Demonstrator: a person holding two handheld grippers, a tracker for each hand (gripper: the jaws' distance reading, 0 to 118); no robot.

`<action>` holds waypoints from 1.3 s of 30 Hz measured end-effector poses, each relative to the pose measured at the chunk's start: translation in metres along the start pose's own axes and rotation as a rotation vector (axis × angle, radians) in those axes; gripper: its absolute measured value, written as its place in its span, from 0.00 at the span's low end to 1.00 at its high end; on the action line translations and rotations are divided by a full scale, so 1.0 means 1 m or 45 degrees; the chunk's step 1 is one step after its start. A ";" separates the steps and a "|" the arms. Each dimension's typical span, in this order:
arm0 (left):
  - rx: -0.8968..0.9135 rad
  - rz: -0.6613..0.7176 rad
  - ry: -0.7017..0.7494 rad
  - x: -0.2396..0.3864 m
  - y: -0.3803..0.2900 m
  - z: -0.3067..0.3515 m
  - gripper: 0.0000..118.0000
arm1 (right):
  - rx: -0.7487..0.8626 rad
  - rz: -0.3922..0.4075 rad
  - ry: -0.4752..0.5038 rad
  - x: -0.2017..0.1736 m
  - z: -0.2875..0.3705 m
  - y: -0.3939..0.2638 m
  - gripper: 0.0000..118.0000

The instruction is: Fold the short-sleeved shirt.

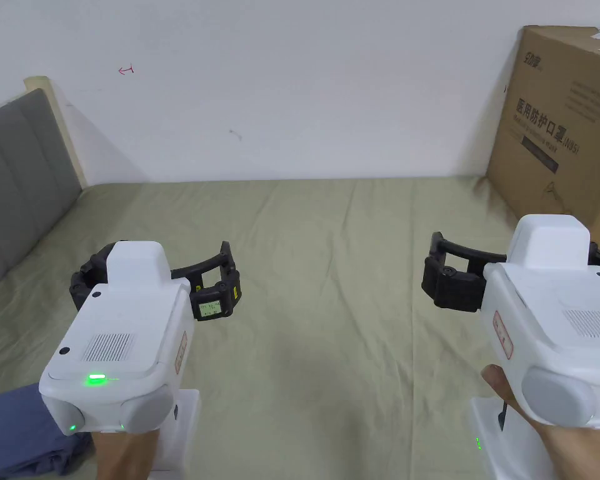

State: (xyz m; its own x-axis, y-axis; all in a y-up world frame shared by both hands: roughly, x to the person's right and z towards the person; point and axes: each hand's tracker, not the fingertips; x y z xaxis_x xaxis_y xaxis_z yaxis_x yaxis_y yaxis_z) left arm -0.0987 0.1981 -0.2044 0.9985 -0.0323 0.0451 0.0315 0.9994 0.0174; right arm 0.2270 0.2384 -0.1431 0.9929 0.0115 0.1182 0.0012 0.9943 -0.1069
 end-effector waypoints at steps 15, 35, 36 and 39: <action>0.010 0.022 -0.010 -0.001 0.005 0.002 1.00 | -0.461 -0.190 -0.189 -0.002 -0.016 0.016 1.00; 0.018 0.020 -0.009 -0.001 0.008 0.004 1.00 | -0.288 -0.101 -0.158 0.006 -0.014 0.011 0.99; 0.018 0.019 -0.009 -0.001 0.008 0.004 1.00 | -0.255 -0.095 -0.154 0.005 -0.012 0.011 0.99; 0.023 0.020 -0.009 -0.001 0.008 0.003 1.00 | -0.123 -0.083 -0.117 0.009 -0.011 0.006 0.99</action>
State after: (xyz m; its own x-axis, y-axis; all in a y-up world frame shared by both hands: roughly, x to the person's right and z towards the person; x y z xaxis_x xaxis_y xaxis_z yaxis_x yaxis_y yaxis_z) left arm -0.0999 0.2057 -0.2009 0.9985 -0.0170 0.0522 0.0152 0.9993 0.0344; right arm 0.2372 0.2436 -0.1534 0.9753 -0.0385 0.2177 0.0811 0.9783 -0.1904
